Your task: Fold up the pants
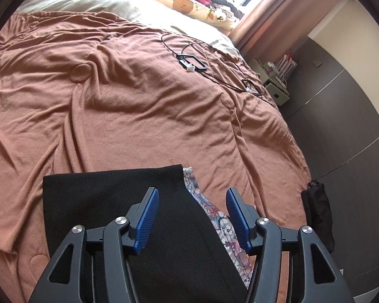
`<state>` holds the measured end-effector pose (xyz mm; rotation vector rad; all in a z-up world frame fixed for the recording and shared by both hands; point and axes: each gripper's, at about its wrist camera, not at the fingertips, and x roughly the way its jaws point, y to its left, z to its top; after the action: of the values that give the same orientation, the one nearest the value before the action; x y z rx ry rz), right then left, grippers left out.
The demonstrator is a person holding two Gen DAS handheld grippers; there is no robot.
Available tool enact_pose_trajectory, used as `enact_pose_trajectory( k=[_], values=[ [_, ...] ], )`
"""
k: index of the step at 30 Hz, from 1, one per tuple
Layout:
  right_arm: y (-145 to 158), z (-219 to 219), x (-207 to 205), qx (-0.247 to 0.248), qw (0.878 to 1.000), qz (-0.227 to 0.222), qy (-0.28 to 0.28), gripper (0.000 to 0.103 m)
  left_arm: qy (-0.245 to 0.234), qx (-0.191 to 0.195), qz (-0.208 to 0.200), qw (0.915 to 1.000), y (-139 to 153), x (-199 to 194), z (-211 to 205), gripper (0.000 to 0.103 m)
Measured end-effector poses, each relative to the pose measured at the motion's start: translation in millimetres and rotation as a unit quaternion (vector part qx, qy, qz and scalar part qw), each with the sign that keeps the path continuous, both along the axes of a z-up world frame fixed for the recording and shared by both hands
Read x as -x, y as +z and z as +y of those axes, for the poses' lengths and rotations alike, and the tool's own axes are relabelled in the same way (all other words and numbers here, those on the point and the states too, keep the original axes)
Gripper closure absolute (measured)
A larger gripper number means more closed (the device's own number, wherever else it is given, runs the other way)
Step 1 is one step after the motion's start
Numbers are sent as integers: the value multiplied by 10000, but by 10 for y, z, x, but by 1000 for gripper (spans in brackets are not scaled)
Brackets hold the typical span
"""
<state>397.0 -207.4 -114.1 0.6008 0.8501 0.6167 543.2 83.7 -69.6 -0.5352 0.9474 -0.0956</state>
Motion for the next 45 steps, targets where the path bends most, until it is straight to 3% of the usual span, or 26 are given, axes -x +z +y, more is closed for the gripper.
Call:
enact_pose_trajectory(
  k=[20, 23, 28, 37, 45],
  values=[
    [-54, -166, 58, -59, 9995, 312, -69, 98, 336, 6, 415, 9986, -302, 1421, 398, 45],
    [-14, -192, 93, 66, 9996, 281, -73, 94, 392, 26, 424, 9983, -325, 1577, 411, 45],
    [149, -224, 179, 448, 9988, -34, -202, 60, 484, 163, 455, 9977, -386, 1802, 403, 45],
    [493, -215, 124, 674, 9970, -364, -87, 60, 755, 272, 571, 9951, -505, 2057, 447, 45],
    [807, 6, -346, 817, 9950, -437, 373, 60, 1024, 391, 558, 9924, -529, 2120, 536, 45]
  ],
)
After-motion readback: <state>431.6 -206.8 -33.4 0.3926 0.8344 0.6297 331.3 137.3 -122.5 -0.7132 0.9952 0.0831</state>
